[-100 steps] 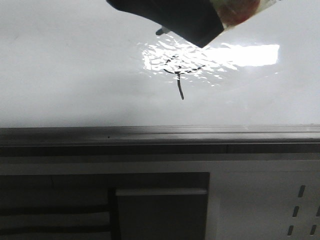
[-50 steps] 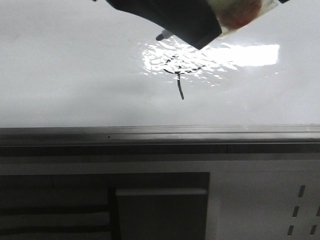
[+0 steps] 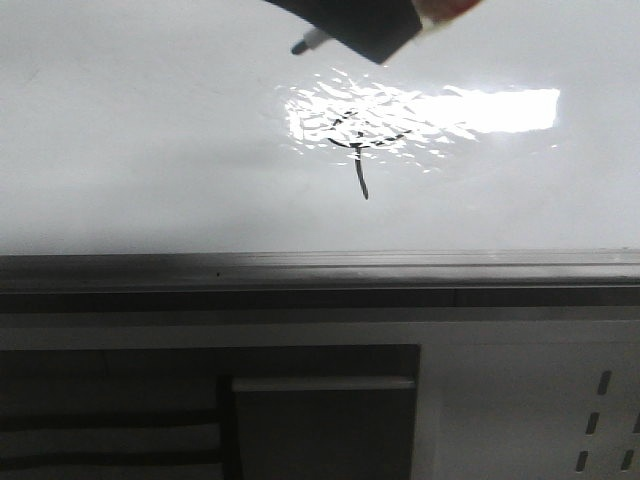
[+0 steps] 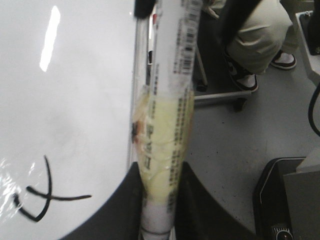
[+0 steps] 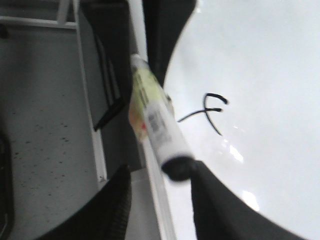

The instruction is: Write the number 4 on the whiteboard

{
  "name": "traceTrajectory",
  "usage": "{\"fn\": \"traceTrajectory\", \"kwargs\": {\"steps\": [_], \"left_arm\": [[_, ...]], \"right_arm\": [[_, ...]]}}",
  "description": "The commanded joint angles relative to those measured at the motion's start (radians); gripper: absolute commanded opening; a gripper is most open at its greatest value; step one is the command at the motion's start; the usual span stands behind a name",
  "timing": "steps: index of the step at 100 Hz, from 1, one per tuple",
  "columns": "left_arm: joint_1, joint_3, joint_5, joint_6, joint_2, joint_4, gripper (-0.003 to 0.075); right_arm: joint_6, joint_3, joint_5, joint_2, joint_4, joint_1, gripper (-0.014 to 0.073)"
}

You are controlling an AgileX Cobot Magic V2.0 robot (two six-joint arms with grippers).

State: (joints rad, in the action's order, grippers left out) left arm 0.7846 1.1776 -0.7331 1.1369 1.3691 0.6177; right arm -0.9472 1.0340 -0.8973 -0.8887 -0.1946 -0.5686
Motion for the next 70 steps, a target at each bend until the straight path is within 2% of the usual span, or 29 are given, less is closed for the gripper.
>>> {"fn": "traceTrajectory", "kwargs": {"steps": [1,14,25,36,53,70], "left_arm": [[-0.049,0.037,0.058,-0.087,-0.071,0.013,-0.002],[-0.168,0.037,0.013,-0.316,-0.147,-0.076,-0.002],[-0.284,0.03,-0.075,-0.522,-0.2,-0.201,-0.002],[-0.4,-0.037,-0.083,-0.623,-0.256,-0.287,-0.002],[-0.594,-0.194,0.052,-0.727,-0.316,-0.262,-0.002],[-0.684,-0.339,0.255,-0.735,-0.31,-0.134,-0.002]], "right_arm": [[0.114,0.04,0.034,0.071,0.098,0.015,0.0239],[0.26,0.04,0.023,0.159,0.207,0.042,0.0239],[0.265,0.04,0.01,0.196,0.207,0.049,0.0239],[0.267,0.04,-0.003,0.201,0.207,0.049,0.0239],[0.274,0.016,-0.003,0.191,0.207,0.049,0.0239],[0.274,-0.03,0.02,0.185,0.207,0.049,0.0239]]}}
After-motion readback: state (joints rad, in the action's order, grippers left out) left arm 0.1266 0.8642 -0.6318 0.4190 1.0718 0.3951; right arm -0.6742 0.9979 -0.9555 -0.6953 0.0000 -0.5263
